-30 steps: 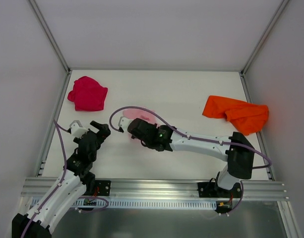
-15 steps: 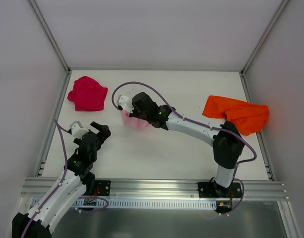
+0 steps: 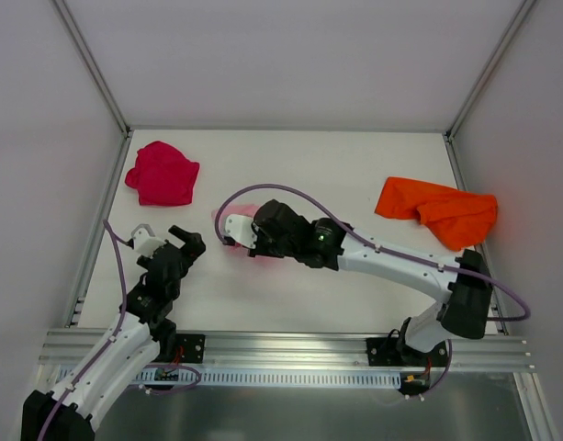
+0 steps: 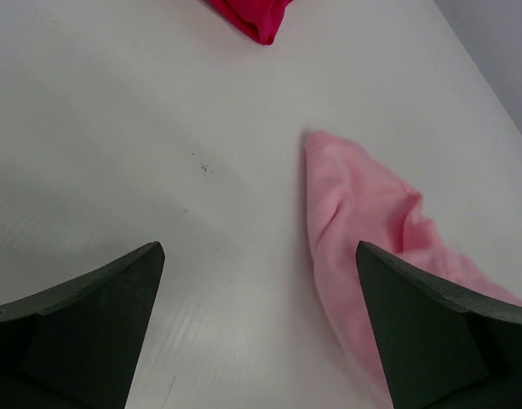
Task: Fold and stack the t-shirts
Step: Fold the folded rectangular tshirt in 1/3 of the way
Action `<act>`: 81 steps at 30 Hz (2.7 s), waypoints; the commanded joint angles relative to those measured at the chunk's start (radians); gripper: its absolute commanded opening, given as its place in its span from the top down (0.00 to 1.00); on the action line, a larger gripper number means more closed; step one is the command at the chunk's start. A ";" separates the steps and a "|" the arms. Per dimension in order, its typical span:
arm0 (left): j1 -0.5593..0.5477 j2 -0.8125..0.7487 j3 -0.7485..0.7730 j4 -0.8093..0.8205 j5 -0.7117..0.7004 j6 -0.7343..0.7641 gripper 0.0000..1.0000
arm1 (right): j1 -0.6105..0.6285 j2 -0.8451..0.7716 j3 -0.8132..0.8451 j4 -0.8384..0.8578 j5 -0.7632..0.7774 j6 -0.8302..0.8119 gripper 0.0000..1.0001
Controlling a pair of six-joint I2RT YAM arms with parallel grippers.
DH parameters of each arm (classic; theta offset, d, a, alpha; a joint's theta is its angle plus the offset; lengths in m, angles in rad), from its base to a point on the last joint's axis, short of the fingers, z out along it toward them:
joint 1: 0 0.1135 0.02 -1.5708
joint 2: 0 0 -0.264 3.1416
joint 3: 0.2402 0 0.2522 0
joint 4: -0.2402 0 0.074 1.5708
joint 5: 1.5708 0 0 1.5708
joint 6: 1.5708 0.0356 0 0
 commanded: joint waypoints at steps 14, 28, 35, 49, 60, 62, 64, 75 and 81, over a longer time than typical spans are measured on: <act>0.010 0.050 0.013 0.052 0.032 0.008 0.01 | 0.134 -0.214 -0.196 -0.029 -0.009 0.096 0.00; 0.007 0.220 0.010 0.304 0.388 0.115 0.03 | 0.133 -0.255 -0.332 0.198 0.340 0.404 0.00; -0.065 0.202 0.033 0.315 0.481 0.137 0.04 | 0.107 -0.202 -0.286 0.204 0.391 0.399 0.00; -0.222 0.148 0.004 0.233 0.395 0.045 0.05 | -0.044 -0.291 -0.419 0.245 0.359 0.566 0.00; -0.283 0.343 0.031 0.296 0.336 -0.041 0.05 | -0.048 -0.366 -0.427 0.242 0.437 0.577 0.00; -0.283 0.377 0.051 0.281 0.319 -0.037 0.05 | -0.048 -0.370 -0.430 0.241 0.444 0.573 0.00; -0.283 0.447 0.082 0.264 0.291 -0.040 0.05 | -0.048 -0.383 -0.433 0.242 0.462 0.570 0.00; -0.269 0.867 0.295 0.344 0.290 -0.032 0.04 | -0.048 -0.534 -0.505 0.270 0.431 0.581 0.00; -0.214 1.033 0.470 0.295 0.325 0.008 0.05 | -0.048 -0.557 -0.517 0.265 0.424 0.584 0.00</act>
